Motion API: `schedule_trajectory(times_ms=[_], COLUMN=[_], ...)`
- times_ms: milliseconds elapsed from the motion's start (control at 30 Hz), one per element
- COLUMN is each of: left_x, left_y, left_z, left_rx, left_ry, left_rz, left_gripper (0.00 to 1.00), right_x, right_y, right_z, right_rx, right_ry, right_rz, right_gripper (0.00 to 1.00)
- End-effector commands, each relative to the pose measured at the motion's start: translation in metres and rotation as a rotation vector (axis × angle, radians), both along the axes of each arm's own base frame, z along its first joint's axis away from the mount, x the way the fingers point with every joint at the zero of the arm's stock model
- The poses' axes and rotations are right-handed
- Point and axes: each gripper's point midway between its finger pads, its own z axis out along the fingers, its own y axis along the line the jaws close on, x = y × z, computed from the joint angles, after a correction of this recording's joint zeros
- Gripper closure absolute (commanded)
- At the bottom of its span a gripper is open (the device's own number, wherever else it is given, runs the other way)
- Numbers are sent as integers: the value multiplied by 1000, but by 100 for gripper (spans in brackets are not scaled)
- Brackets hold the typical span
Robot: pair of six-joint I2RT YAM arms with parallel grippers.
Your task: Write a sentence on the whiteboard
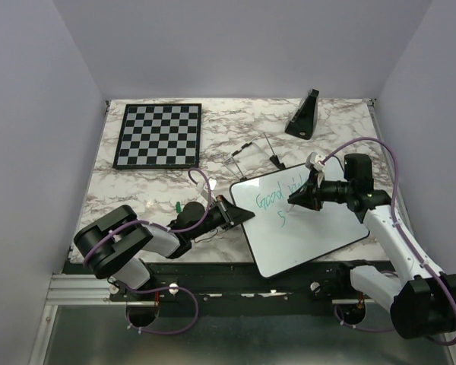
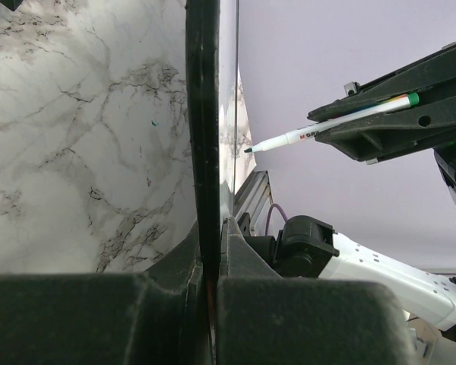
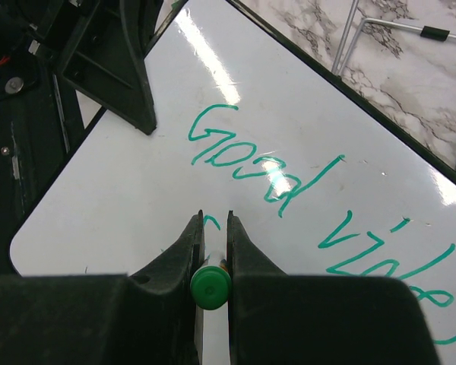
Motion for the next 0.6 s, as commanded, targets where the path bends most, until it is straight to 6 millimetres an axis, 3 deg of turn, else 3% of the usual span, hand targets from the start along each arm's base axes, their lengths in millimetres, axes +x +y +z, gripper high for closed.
schedule_trajectory(times_ms=[0,567], left_x=[12,13], left_y=[0,-2], left_z=[26,27], left_rx=[-41,-42], left_ry=[-112,-114], left_rz=[55,55], left_gripper=[100,100], right_x=[6,6], right_y=[0,3], right_z=[-3,-16], right_rx=[3,-26], right_ry=[-10,32], right_rz=[-19,-16], right_gripper=[100,99])
